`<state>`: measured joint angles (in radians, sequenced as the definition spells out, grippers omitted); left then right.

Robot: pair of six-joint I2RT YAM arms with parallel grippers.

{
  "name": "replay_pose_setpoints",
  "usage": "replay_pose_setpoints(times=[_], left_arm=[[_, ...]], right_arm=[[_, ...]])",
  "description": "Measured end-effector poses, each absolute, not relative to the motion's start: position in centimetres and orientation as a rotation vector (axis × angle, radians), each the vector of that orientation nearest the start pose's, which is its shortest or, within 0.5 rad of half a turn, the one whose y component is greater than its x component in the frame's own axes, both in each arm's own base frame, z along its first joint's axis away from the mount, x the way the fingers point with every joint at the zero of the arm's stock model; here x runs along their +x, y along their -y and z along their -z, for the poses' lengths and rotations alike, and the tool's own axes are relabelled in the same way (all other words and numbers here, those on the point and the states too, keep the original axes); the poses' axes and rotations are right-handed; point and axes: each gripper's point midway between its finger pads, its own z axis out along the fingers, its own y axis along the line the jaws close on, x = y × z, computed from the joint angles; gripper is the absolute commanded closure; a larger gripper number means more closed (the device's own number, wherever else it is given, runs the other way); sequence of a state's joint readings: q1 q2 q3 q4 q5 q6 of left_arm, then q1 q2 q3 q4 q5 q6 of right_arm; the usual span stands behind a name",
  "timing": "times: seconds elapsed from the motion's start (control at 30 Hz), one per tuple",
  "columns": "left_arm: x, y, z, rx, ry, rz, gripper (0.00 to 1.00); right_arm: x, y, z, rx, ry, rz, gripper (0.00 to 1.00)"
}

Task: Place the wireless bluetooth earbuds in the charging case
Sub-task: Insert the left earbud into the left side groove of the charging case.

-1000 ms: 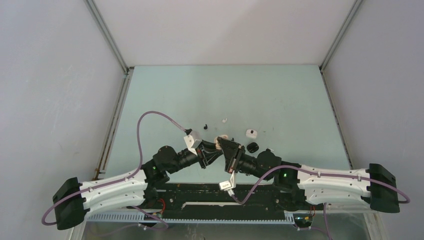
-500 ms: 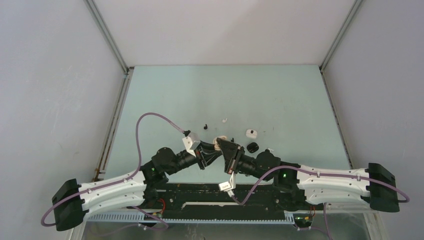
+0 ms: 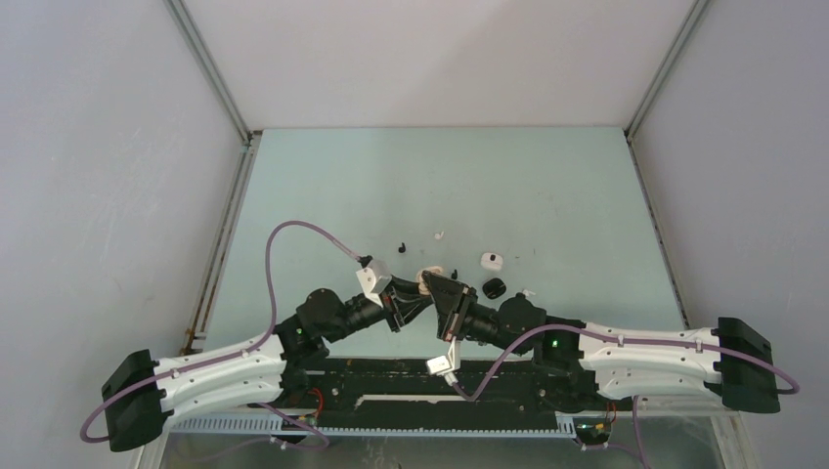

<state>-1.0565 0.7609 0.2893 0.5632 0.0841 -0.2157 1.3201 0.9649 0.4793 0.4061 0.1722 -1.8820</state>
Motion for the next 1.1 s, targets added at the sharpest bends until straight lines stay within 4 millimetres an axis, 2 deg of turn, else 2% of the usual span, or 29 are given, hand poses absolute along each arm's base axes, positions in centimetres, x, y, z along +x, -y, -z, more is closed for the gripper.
replay_pose_setpoints(times=[0.47,0.77,0.93,1.1], left_arm=[[14.0,29.2,-21.8,0.709,-1.406,1.068,1.0],[14.0,29.0,-20.8,0.717,-1.429,1.05,1.0],[14.1,28.9,-20.5,0.714,-1.437,1.043,1.0],[14.2,29.0,-20.6,0.712,-1.433,1.044,1.0]], right_arm=[[15.5,-32.6,-26.3,-1.695,-0.037,0.629,0.65],[15.5,-32.5,-25.5,-1.751,0.028,0.691,0.58],[15.6,-32.0,-25.2,-1.78,0.033,0.716,0.52],[15.8,-31.7,-25.3,-1.785,0.023,0.729,0.51]])
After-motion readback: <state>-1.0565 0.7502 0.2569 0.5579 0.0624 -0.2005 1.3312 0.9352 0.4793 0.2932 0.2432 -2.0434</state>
